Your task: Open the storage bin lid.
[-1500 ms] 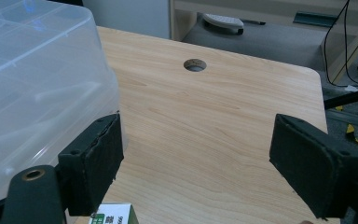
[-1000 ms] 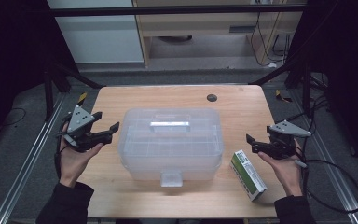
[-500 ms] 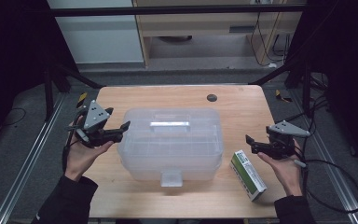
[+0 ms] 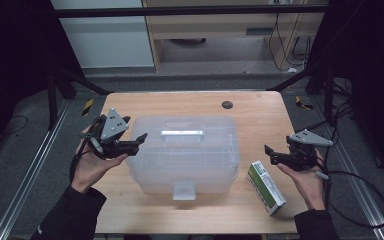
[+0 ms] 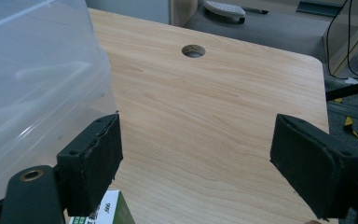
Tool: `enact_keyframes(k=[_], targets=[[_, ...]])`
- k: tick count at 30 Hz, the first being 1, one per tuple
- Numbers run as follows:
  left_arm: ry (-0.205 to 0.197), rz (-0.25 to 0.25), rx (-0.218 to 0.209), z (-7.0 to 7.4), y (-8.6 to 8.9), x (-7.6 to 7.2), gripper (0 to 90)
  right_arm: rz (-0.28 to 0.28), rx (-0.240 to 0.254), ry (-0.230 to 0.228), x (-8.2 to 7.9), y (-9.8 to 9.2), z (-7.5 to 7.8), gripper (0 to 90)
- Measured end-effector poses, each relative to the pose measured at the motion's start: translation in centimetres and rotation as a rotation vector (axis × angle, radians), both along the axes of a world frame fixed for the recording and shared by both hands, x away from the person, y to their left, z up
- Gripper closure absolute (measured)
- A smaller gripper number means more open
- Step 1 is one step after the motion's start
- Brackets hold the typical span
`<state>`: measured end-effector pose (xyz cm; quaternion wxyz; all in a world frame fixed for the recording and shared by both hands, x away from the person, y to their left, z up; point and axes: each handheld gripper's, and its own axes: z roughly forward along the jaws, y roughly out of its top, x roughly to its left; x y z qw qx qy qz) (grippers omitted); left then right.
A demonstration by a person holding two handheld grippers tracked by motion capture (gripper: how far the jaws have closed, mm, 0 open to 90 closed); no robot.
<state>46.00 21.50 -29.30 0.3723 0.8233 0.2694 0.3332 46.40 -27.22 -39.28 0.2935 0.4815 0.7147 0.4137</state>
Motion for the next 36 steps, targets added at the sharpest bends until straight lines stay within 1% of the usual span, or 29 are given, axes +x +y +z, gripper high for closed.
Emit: enact_keyframes(k=[6, 8, 9, 10, 12, 13, 14, 15, 16, 17, 19, 24, 27, 31, 34, 36], targets=[[-0.006, -0.031, 0.035, 0.0, -1.0, -0.5, 29.7, 0.001, 0.003, 0.005, 0.0, -0.2, 0.0, 16.7], [-0.003, -0.047, 0.052, -0.2, -1.6, -0.6, 29.9, 0.002, 0.0, 0.01, 0.1, -0.2, -0.1, 16.0], [-0.003, -0.047, 0.052, -0.2, -1.6, -0.6, 30.1, 0.002, 0.0, 0.01, 0.1, -0.2, -0.1, 16.0], [-0.002, -0.051, 0.061, -0.2, -1.9, -0.6, 30.1, 0.004, 0.0, 0.013, 0.1, -0.2, -0.1, 15.9], [-0.003, -0.065, 0.093, -0.5, -2.5, -0.6, 30.5, 0.006, -0.004, 0.015, 0.1, -0.1, -0.2, 15.9], [0.021, -0.034, 0.092, -0.6, -2.7, -0.9, 30.6, 0.007, -0.005, 0.014, 0.1, -0.1, -0.2, 15.9], [0.021, -0.034, 0.092, -0.6, -2.7, -0.9, 30.8, 0.007, -0.004, 0.014, 0.1, -0.1, -0.2, 15.9], [0.019, -0.036, 0.106, -0.7, -2.9, -0.8, 30.9, 0.008, -0.003, 0.015, 0.1, -0.1, -0.2, 15.9], [0.009, -0.055, 0.127, -0.8, -3.2, -0.7, 31.2, 0.009, -0.003, 0.013, 0.1, -0.1, -0.1, 15.9], [0.01, -0.058, 0.138, -0.8, -3.4, -0.6, 31.2, 0.01, -0.004, 0.012, 0.1, -0.1, -0.1, 15.8], [0.011, -0.06, 0.14, -0.8, -3.5, -0.6, 31.3, 0.011, -0.005, 0.01, 0.1, -0.2, -0.1, 15.9], [0.004, -0.076, 0.167, -1.0, -4.2, -0.5, 32.5, 0.012, -0.003, 0.013, 0.1, -0.1, -0.2, 15.9], [0.008, -0.081, 0.178, -1.0, -4.5, -0.3, 33.4, 0.016, -0.006, 0.015, 0.1, 0.0, -0.2, 15.8], [-0.001, -0.102, 0.222, -1.2, -5.2, -0.1, 33.8, 0.017, -0.007, 0.015, 0.2, 0.0, -0.2, 15.8], [0.0, -0.104, 0.227, -1.2, -5.4, 0.0, 34.4, 0.016, -0.008, 0.017, 0.1, 0.0, -0.2, 15.8], [0.0, -0.112, 0.239, -1.1, -5.6, 0.2, 34.9, 0.018, -0.009, 0.019, 0.2, 0.0, -0.3, 15.8]])
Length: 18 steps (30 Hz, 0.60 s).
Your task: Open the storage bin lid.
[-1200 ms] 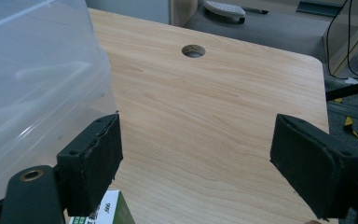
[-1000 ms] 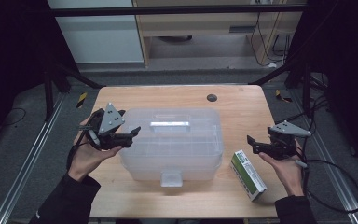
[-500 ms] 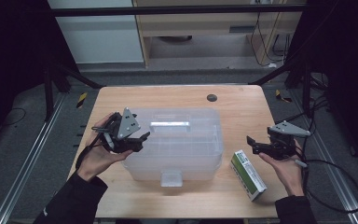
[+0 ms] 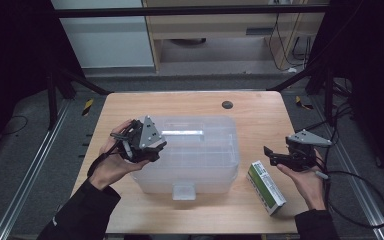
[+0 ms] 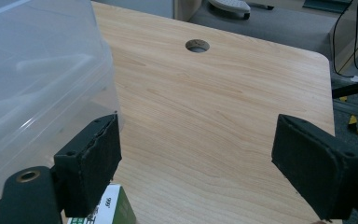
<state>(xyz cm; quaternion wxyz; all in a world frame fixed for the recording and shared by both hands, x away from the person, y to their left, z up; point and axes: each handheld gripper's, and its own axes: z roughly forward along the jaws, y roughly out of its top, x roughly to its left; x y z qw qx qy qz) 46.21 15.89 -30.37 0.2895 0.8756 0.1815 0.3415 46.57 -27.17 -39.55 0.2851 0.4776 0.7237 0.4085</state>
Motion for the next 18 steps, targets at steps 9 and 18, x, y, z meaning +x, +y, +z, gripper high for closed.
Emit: enact_keyframes(k=[9, 18], targets=[[-0.004, -0.017, 0.054, 0.2, -1.1, 0.7, 36.6, 0.005, -0.004, 0.006, 0.1, 0.0, -0.1, 15.7], [-0.018, -0.036, 0.114, 0.4, -2.2, 1.1, 38.9, 0.009, -0.007, 0.008, 0.1, 0.0, -0.2, 15.7]])
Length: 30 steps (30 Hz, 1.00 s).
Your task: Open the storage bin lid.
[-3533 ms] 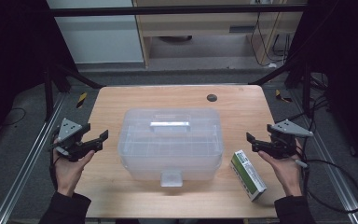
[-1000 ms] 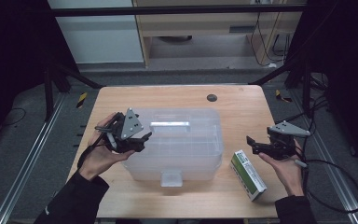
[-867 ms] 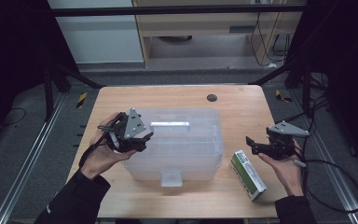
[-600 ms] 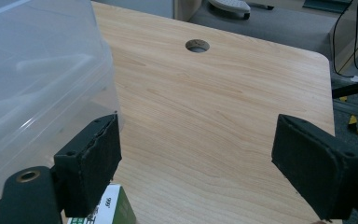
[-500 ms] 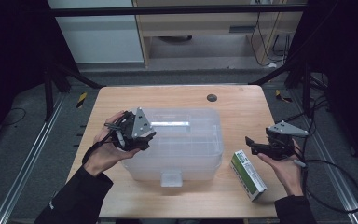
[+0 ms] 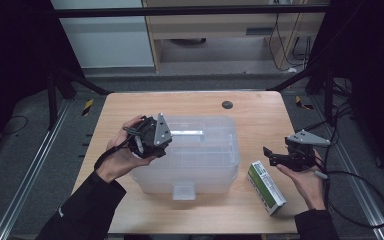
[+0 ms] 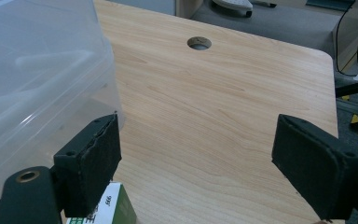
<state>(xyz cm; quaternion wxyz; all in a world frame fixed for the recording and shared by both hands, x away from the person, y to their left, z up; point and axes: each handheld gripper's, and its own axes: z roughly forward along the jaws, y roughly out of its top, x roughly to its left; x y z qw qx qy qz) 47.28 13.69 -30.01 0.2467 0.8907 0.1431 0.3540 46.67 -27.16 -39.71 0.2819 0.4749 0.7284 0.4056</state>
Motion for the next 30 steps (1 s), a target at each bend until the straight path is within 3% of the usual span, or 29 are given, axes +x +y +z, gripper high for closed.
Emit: enact_keyframes(k=[20, 24, 30], targets=[[-0.006, -0.027, 0.127, -0.3, -1.6, 0.9, 47.6, 0.011, 0.0, 0.005, 0.0, 0.0, -0.1, 16.1], [-0.001, -0.031, 0.16, -0.4, -1.9, 1.0, 53.1, 0.018, -0.007, 0.004, 0.1, 0.1, -0.1, 17.2], [0.005, -0.029, 0.171, -0.6, -2.0, 1.3, 59.8, 0.027, -0.008, 0.003, 0.1, 0.1, -0.1, 18.6]])
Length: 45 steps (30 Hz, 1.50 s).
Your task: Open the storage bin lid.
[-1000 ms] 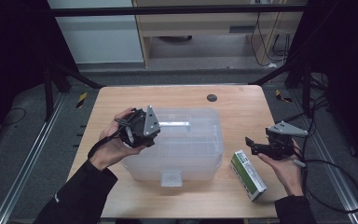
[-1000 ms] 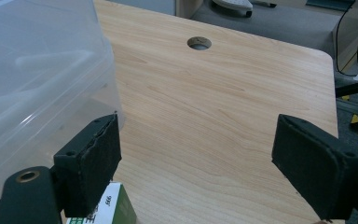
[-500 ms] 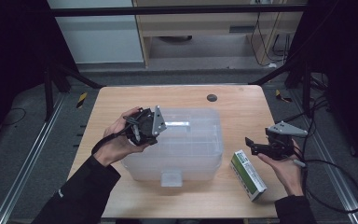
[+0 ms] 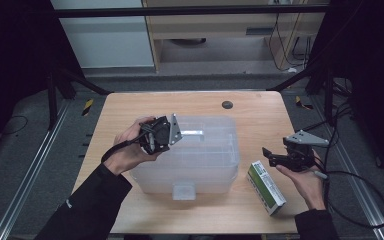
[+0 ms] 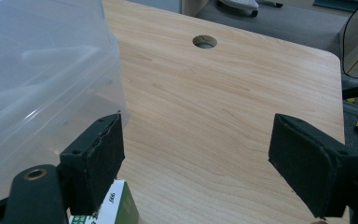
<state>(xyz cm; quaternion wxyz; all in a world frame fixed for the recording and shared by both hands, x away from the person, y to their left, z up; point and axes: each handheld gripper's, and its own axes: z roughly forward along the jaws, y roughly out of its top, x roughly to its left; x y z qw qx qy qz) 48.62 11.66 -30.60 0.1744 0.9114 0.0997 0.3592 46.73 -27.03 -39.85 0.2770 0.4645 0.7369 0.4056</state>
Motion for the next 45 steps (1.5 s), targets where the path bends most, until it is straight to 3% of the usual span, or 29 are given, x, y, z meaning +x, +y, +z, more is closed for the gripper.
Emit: enact_keyframes(k=[17, 21, 26, 36, 45], targets=[[-0.003, -0.025, 0.081, 0.0, -0.8, -0.1, 69.4, 0.024, -0.008, 0.012, 0.0, 0.3, -0.1, 21.8], [-0.012, -0.033, 0.131, 0.1, -0.9, -0.2, 70.5, 0.028, -0.012, 0.014, 0.1, 0.3, -0.1, 22.2], [-0.032, -0.046, 0.154, 0.0, -1.0, -0.3, 71.1, 0.032, -0.006, 0.014, 0.0, 0.4, -0.1, 23.4], [-0.038, -0.054, 0.162, 0.0, -1.1, -0.3, 71.6, 0.042, 0.015, 0.011, -0.2, 0.6, 0.3, 30.6], [-0.025, -0.055, 0.154, 0.2, -1.2, 0.0, 71.7, 0.098, 0.013, 0.041, -0.6, 1.1, 0.9, 45.0]])
